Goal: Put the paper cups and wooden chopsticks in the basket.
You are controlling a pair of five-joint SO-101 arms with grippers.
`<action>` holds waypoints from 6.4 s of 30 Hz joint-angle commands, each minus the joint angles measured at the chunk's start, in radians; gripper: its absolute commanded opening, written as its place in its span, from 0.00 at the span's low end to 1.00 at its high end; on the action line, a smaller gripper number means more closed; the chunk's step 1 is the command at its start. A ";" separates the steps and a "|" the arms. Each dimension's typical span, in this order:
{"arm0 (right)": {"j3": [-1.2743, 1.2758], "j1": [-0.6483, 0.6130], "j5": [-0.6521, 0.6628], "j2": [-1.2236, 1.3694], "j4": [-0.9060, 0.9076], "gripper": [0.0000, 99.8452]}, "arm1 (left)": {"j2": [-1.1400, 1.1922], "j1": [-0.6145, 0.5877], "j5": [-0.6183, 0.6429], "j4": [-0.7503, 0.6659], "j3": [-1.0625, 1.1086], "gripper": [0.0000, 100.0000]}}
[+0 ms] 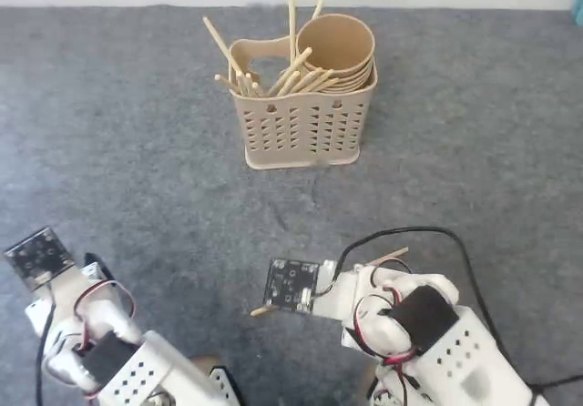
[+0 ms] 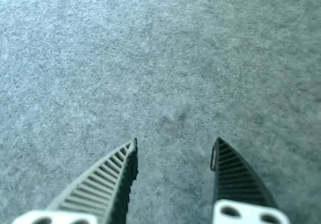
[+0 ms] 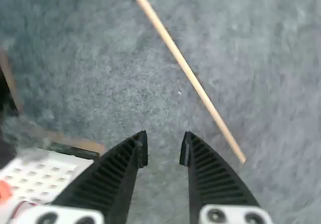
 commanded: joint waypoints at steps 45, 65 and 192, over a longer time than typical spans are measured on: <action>-0.262 0.059 0.071 0.343 -0.302 0.01 | -0.015 0.034 -0.008 -0.009 -0.010 0.22; -0.390 0.180 -0.683 0.068 -1.267 0.01 | -0.018 0.219 0.071 -0.015 -0.007 0.01; 0.727 0.816 -0.773 -0.664 -0.323 0.01 | -0.015 0.712 0.069 0.226 -0.002 0.01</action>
